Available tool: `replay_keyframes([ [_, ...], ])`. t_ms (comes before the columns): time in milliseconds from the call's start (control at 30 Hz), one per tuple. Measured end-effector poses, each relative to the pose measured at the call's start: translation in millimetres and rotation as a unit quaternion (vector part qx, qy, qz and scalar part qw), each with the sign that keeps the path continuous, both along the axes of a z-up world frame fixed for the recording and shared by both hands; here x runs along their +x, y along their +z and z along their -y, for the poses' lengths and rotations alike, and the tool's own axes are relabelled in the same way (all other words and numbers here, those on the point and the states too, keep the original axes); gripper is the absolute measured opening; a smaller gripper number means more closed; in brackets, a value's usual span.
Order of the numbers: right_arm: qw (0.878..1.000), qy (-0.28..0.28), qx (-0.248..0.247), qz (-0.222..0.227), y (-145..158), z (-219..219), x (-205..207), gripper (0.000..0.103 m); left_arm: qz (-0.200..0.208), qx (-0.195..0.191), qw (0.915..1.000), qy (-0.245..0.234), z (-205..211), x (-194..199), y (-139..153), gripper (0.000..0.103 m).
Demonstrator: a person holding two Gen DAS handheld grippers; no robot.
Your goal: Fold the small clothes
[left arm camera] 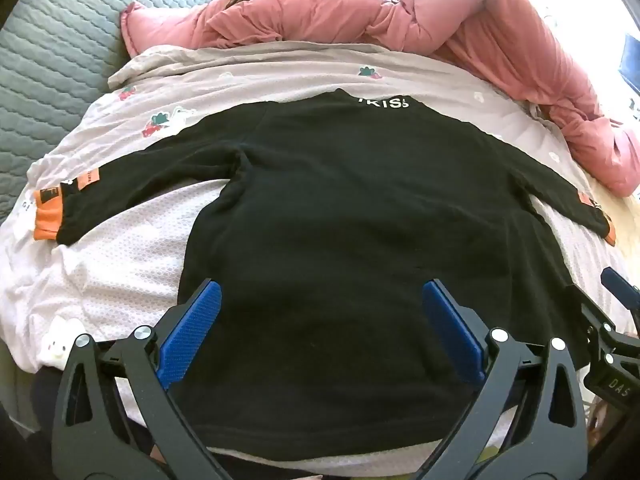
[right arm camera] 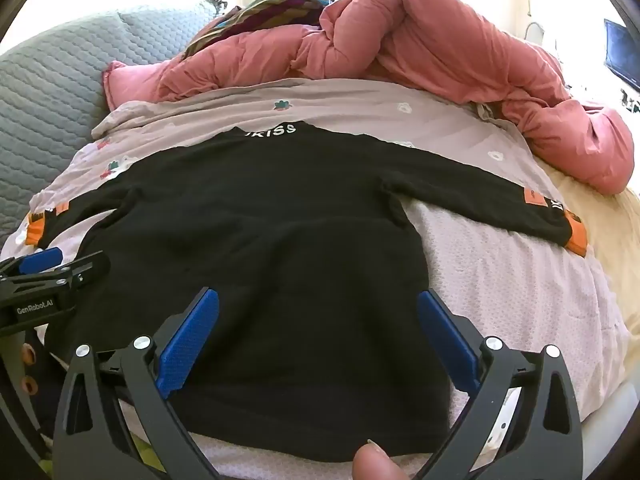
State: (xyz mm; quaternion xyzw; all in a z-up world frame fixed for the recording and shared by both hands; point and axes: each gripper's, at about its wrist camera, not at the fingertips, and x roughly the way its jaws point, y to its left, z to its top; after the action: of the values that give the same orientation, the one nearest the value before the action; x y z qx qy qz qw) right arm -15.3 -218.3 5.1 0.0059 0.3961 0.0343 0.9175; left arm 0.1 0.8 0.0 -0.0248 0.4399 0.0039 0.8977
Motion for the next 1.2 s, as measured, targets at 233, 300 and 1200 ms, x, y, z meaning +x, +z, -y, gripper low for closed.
replay_keyframes([
  [233, 1.0, 0.002, 0.0, 0.001, -1.5, -0.8, -2.2, 0.099, 0.0, -0.004, 1.0, 0.001, -1.9, 1.5, 1.2, 0.094],
  [300, 1.0, 0.001, 0.0, 0.0, 1.8, -5.4, -1.4, 0.099, 0.002, 0.0, 1.0, 0.002, 1.7, 1.2, 3.8, 0.094],
  [1200, 1.0, 0.006, -0.004, 0.002, -2.1, -8.2, -2.5, 0.099, 0.005, -0.004, 1.0, 0.001, -0.1, 0.4, 4.1, 0.094],
])
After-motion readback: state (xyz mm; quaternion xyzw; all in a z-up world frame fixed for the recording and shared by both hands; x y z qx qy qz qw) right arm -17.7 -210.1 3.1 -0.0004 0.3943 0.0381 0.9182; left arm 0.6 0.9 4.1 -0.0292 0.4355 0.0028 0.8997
